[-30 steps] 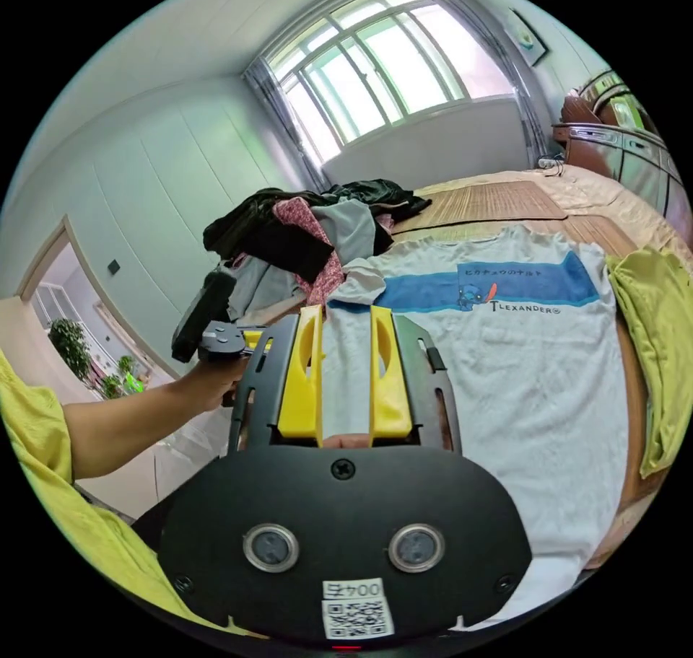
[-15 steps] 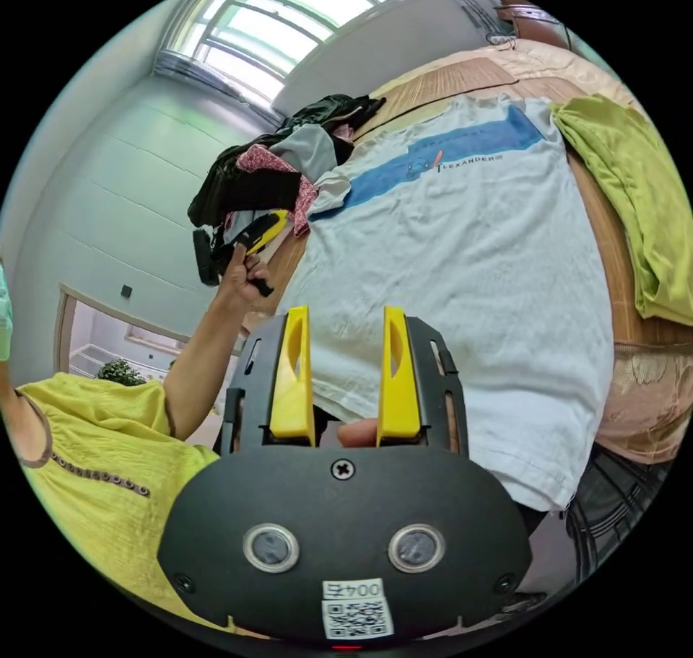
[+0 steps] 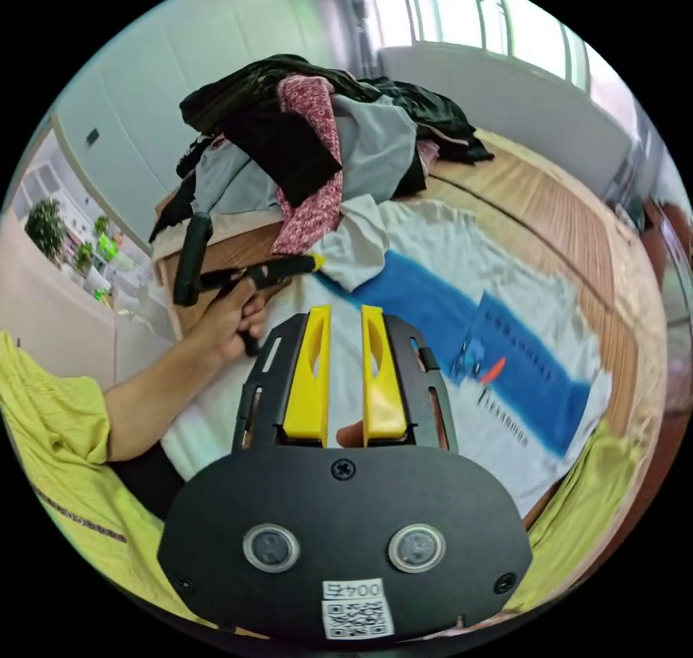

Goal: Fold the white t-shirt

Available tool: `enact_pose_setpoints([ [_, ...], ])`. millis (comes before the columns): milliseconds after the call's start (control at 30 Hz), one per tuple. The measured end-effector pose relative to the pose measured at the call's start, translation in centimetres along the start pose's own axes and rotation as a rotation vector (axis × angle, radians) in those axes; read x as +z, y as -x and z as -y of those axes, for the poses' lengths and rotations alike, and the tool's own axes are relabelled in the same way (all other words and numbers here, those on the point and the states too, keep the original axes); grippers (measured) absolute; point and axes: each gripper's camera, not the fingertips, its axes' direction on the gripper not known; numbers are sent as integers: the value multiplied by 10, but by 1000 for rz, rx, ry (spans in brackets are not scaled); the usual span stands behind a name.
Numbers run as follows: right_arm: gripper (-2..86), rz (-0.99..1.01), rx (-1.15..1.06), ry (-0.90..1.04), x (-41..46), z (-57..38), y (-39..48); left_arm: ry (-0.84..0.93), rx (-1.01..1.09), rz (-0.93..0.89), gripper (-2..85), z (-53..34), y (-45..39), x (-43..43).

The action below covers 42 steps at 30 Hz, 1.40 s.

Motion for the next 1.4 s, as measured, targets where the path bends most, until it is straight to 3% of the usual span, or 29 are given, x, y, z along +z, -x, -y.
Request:
enact_pose_setpoints([
  [167,145,-140,-221,86,79,130,30,24,-108,-44,45,8,35,3],
  [400,160,-299,-410,203,162,202,66,36,-142,-75,32,17,61,1],
  [500,135,-337,-446,226,180,214,68,43,-150,-76,30,19,68,1],
  [600,42,-422,-443,219,189,221,61,46,-156,-83,28,21,75,1],
  [867,36,-181,-45,51,139,212,-41,46,-146,-66,24,20,83,-9],
  [1067,38,36,254,41,140,173,-125,-9,-82,-61,16,14,75,-22],
  [1267,78,184,399,-57,146,134,-183,-237,-14,-164,5,0,74,-55],
  [1400,112,234,401,-116,132,101,-196,-300,-49,-125,3,-3,88,-64],
])
